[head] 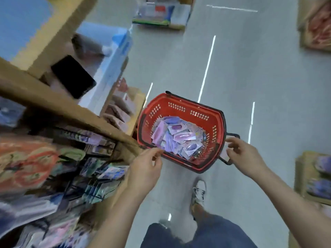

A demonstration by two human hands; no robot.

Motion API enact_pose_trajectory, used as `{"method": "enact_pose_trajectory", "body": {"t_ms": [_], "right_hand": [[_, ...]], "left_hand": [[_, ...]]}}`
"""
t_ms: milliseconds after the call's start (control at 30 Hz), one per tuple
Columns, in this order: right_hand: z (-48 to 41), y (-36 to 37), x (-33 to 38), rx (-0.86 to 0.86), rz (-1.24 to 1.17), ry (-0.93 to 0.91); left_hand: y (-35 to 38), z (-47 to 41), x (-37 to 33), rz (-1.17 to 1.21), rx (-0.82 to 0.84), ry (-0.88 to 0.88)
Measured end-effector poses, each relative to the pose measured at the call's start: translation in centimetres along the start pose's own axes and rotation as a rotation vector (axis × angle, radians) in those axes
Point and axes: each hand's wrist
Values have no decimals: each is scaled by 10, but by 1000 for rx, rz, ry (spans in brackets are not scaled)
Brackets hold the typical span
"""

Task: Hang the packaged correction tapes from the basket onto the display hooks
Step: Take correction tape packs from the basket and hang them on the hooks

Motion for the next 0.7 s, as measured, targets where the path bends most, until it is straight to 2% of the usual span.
{"method": "enact_pose_trajectory", "body": {"t_ms": [233, 333, 500, 600, 700], "right_hand": [[-121, 82, -33, 63, -222, 218], [-181, 137, -40, 127, -224, 207], [-296, 253, -71, 244, 50, 72], [-354, 308, -87, 309, 174, 20], [-398, 349, -104, 332, 329, -99]], "left_hand": [[96, -122, 54, -94, 240, -125], [143, -184, 103, -149, 328, -119], [221, -291, 215, -267, 441, -217], [254, -341, 273, -298, 383, -292], [279, -373, 315, -224, 311, -381]]}}
Point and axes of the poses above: each hand's wrist, its own z-axis away from the middle knuckle, its own y-axis out of the palm, x = y × z, and after that the axes turned 8 degrees about z, right-handed
